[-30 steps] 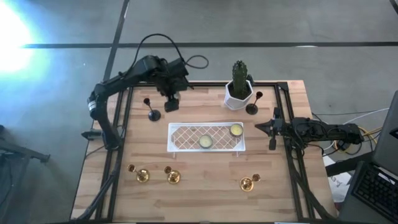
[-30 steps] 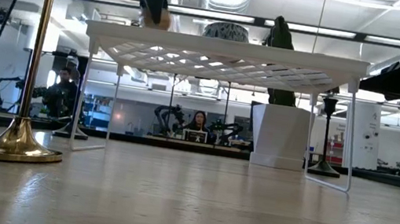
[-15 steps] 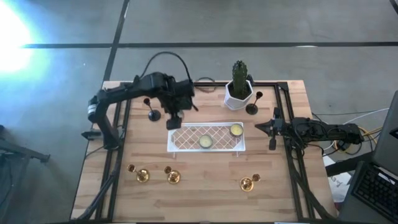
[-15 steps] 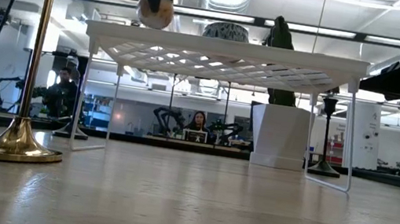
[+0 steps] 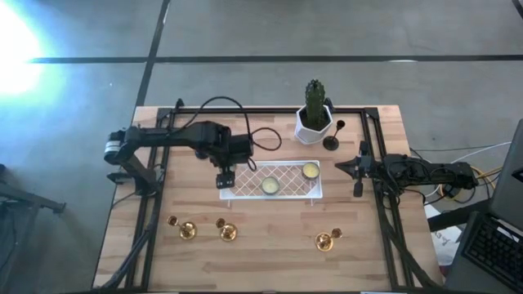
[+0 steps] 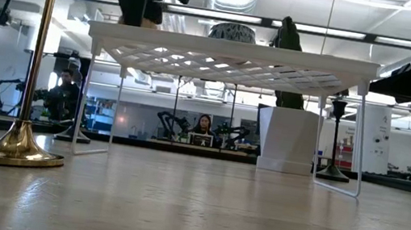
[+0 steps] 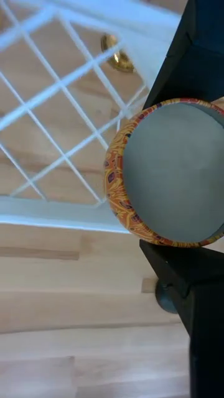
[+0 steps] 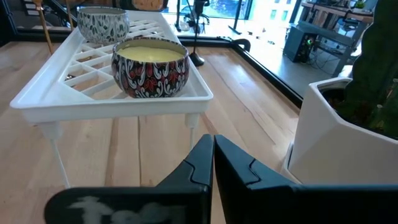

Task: Pick & Place candle stick holders
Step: Put the orange scented candle on the shelf

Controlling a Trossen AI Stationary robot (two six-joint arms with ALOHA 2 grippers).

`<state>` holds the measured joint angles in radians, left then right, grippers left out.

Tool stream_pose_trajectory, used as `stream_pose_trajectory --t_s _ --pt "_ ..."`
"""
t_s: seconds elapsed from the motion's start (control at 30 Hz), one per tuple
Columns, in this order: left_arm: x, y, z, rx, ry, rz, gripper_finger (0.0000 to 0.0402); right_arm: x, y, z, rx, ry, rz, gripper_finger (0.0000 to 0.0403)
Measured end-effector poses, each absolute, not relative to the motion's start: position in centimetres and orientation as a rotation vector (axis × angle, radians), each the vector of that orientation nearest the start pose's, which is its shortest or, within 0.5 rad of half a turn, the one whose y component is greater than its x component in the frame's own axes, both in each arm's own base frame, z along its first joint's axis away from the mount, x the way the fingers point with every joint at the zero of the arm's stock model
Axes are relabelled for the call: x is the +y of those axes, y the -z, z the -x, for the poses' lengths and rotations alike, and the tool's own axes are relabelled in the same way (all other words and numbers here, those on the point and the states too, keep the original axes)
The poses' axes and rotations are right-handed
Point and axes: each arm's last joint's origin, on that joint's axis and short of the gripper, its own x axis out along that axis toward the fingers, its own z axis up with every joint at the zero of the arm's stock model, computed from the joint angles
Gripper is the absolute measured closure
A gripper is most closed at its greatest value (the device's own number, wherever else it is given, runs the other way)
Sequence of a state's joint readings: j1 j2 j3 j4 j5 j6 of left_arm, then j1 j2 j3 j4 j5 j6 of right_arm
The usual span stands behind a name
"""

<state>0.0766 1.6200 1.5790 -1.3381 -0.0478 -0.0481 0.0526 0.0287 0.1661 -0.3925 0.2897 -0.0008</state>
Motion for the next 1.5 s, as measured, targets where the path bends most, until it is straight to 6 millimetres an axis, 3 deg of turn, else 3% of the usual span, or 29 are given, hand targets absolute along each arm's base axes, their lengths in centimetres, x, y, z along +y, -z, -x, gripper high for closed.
stream_pose_trajectory --t_s 0.83,1.17,1.5 --pt "1.6 -31.7 -30.5 1.299 -0.152 0.1 0.0101 -0.4 -18.0 -8.3 0.252 0.236 0.045 0.0394" --pt "1.6 -29.7 -30.3 1.341 -0.167 0.117 0.0101 -0.4 -18.0 -8.3 0.252 0.236 0.044 0.0394" --pt "1.8 -29.9 -30.1 1.326 -0.172 0.115 0.0101 -0.4 -18.0 -8.3 0.252 0.236 0.044 0.0394"
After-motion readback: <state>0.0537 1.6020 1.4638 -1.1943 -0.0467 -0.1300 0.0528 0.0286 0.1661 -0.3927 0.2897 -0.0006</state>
